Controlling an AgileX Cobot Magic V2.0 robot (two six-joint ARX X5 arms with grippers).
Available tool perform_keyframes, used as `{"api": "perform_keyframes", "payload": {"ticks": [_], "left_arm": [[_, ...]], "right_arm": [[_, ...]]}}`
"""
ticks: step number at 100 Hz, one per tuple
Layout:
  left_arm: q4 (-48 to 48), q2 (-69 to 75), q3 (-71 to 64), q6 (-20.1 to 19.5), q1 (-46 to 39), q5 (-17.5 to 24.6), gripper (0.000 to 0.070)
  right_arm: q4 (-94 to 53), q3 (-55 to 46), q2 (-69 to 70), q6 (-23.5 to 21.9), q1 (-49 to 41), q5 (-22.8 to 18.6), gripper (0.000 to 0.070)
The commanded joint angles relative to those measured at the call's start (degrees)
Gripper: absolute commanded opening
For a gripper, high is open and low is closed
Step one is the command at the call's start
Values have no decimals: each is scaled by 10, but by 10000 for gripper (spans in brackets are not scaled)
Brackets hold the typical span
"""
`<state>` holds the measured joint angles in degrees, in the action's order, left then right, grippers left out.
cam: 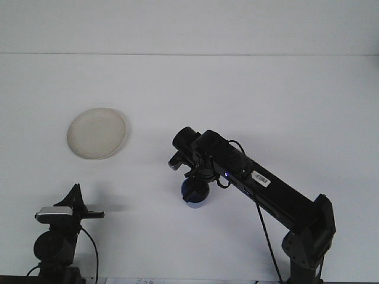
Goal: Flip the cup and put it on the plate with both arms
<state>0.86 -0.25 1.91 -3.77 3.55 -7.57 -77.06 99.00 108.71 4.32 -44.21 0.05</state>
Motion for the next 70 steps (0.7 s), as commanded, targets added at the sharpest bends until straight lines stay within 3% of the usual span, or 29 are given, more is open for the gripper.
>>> {"api": "perform_keyframes", "payload": {"ticks": [1, 8, 13, 36, 55, 70], "left_arm": [[8, 1, -11, -7, -1, -2, 16], [8, 1, -11, -7, -1, -2, 16], [8, 1, -11, -7, -1, -2, 16], [8, 1, -11, -7, -1, -2, 16], [8, 1, -11, -7, -1, -2, 16], [8, 1, -11, -7, -1, -2, 16]], "right_arm": [[-16, 12, 12, 1, -6, 0, 329], [-15, 12, 7, 0, -6, 0, 478], [-16, 14, 2, 0, -6, 0, 528], [-15, 59, -53, 0, 0, 6, 528], [-9, 97, -158, -11, 13, 63, 528], [43, 84, -275, -19, 21, 65, 528]]}}
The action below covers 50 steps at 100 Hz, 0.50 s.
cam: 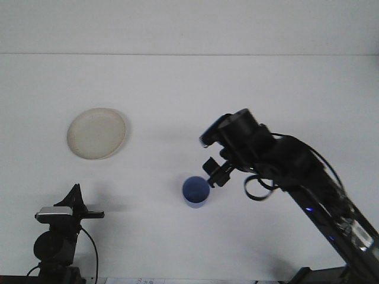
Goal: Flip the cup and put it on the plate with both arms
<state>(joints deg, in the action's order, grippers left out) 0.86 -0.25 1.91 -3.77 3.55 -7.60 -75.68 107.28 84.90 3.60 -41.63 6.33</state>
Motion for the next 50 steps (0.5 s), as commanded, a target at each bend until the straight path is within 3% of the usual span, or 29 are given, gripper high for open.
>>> {"api": "perform_keyframes", "payload": {"ticks": [1, 16, 34, 50], "left_arm": [[8, 1, -11, -7, -1, -1, 16], [8, 1, -11, -7, -1, -1, 16], [8, 1, -11, -7, -1, -1, 16], [8, 1, -11, -7, -1, -1, 16]], "right_arm": [[35, -2, -45, -12, -5, 3, 528], [130, -101, -190, -23, -5, 51, 528], [283, -344, -398, -27, -5, 104, 528], [396, -554, -576, -27, -5, 107, 528]]}}
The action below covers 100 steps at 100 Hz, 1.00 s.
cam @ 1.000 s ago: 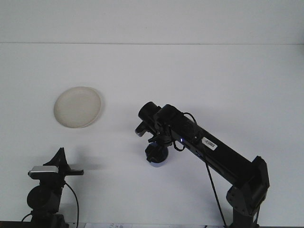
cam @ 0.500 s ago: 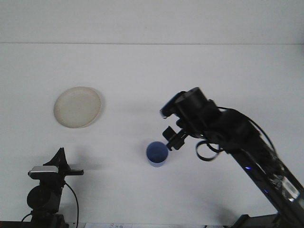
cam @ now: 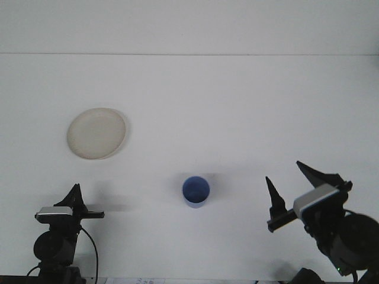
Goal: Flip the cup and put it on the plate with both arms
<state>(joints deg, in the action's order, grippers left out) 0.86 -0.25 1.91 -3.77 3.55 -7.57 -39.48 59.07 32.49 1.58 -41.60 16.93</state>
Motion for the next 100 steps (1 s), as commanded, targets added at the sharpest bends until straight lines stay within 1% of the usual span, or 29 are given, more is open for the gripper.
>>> {"api": "perform_keyframes", "payload": {"ticks": [1, 10, 20, 30, 43, 53, 60, 64, 69, 80, 87, 95, 100], "left_arm": [[8, 1, -11, -7, -1, -2, 16], [8, 1, -11, -7, -1, -2, 16], [8, 1, -11, -7, -1, -2, 16], [8, 1, -11, -7, -1, -2, 16], [10, 1, -11, -2, -1, -2, 16], [14, 1, -11, 27, -1, -2, 16], [14, 1, -11, 60, -1, -2, 16], [14, 1, -11, 86, -1, -2, 16], [14, 1, -11, 105, -1, -2, 16], [22, 1, -11, 112, -1, -2, 16], [23, 1, -11, 140, -1, -2, 12], [23, 1, -7, 147, -1, -2, 10], [23, 1, 3, 161, -1, -2, 10]], "right_arm": [[38, -82, -61, -7, -5, 1, 528], [65, -158, -139, -7, -5, 0, 528], [64, -204, -198, -19, -5, 0, 528], [62, -217, -228, -20, -5, 0, 528], [64, -217, -232, -20, -5, 0, 528], [60, -217, -231, -20, -5, 0, 528], [60, -217, -231, -20, -5, 0, 528], [60, -217, -231, -20, -5, 0, 528], [60, -217, -231, -20, -5, 0, 528], [60, -217, -231, -20, -5, 0, 528], [60, -217, -231, -20, -5, 0, 528], [60, -217, -231, -20, -5, 0, 528], [61, -217, -231, -20, -5, 0, 528]]}}
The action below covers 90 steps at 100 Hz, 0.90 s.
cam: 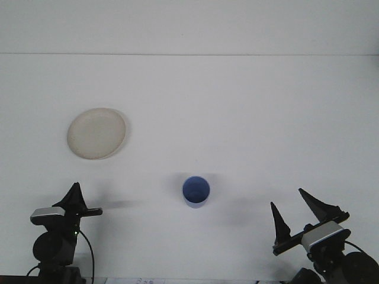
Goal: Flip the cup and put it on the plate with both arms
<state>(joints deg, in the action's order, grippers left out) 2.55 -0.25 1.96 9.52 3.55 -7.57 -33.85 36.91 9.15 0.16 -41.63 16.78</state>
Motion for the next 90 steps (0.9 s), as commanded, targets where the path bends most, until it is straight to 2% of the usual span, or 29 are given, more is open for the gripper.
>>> {"api": "perform_keyframes", "payload": {"ticks": [1, 7, 29, 37, 46, 48, 52, 60, 67, 71, 90], "left_arm": [[6, 1, 5, 31, -1, -2, 10], [5, -1, 29, 49, -1, -2, 10], [-25, -79, 177, 62, -1, -2, 11], [-62, -136, 254, 55, -1, -2, 11], [-111, -198, 337, 26, -1, -1, 31], [-121, -210, 353, 20, -1, -1, 51], [-140, -234, 384, 11, -1, -1, 141], [-167, -273, 431, 2, -1, 4, 419], [-179, -295, 454, 0, 0, 20, 592], [-180, -306, 462, -5, 0, 40, 631], [-210, -367, 519, -10, 10, 158, 625]], "right_arm": [[4, 4, 2, -5, -5, 2, 528], [4, 4, 2, -5, -5, 2, 528], [4, 4, 2, -5, -5, 2, 528], [4, 4, 2, -5, -5, 2, 528], [4, 4, 2, -5, -5, 2, 528], [4, 4, 2, -5, -5, 2, 528], [4, 4, 2, -5, -5, 2, 528], [4, 4, 2, -5, -5, 2, 528], [4, 4, 2, -5, -5, 2, 528], [4, 4, 2, -5, -5, 2, 528], [4, 4, 2, -6, -5, 2, 528]]}}
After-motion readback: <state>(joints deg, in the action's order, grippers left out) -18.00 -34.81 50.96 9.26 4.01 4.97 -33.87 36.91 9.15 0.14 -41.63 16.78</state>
